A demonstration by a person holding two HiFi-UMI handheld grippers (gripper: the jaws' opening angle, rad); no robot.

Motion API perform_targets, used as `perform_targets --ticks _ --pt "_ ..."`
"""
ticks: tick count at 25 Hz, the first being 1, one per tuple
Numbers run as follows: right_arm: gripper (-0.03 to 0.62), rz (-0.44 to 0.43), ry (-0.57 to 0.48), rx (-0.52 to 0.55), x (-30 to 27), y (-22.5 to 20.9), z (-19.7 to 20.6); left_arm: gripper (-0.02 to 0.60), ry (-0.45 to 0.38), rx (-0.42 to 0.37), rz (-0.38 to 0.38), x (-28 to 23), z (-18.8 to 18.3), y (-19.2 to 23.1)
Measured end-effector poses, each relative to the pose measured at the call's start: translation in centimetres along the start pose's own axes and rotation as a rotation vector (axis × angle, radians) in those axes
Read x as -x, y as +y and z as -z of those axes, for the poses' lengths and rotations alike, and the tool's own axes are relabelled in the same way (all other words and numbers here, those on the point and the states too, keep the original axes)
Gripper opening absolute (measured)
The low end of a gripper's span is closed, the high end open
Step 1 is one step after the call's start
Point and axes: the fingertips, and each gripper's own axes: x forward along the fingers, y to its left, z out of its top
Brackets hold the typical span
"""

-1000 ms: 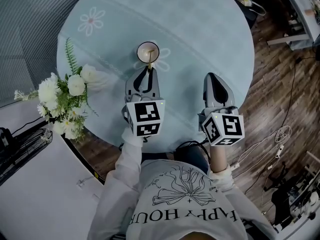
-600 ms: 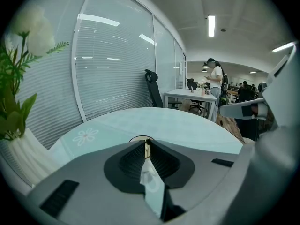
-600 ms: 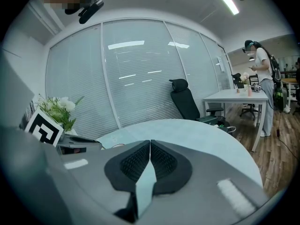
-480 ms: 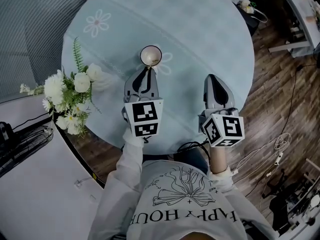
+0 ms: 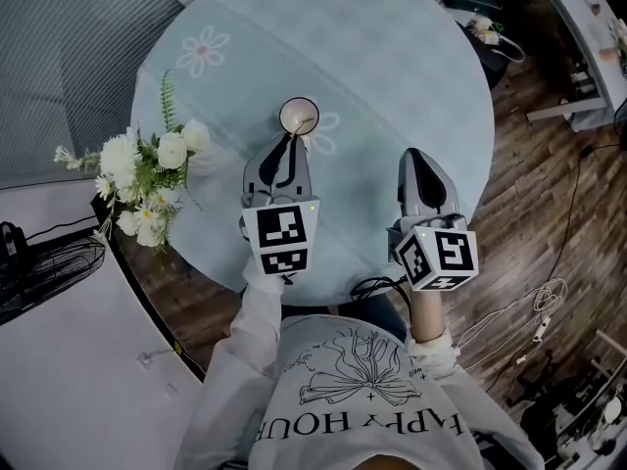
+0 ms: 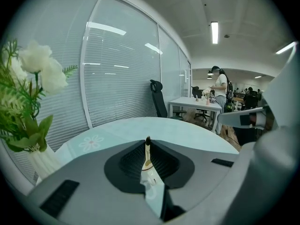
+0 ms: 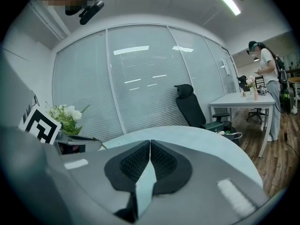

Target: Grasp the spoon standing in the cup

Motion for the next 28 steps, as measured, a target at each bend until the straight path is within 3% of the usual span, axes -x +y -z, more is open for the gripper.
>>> perform_targets --ticks 12,21,28 --pt "0.014 -0.086 -0.059 0.009 0.3 2.7 -2.8 0.034 -0.088 0.019 -0.036 4.5 -3.4 0.3" --pt "0.012 -0.102 -0.123 0.033 1.5 5.1 -5.9 0.011 -0.155 0.035 -0.069 7.3 -5.9 1.0" --pt "0.012 -0.088 -0.168 0.048 2.4 6.1 -7.8 0.011 -0.182 0.039 -0.014 8.5 -6.8 0.5"
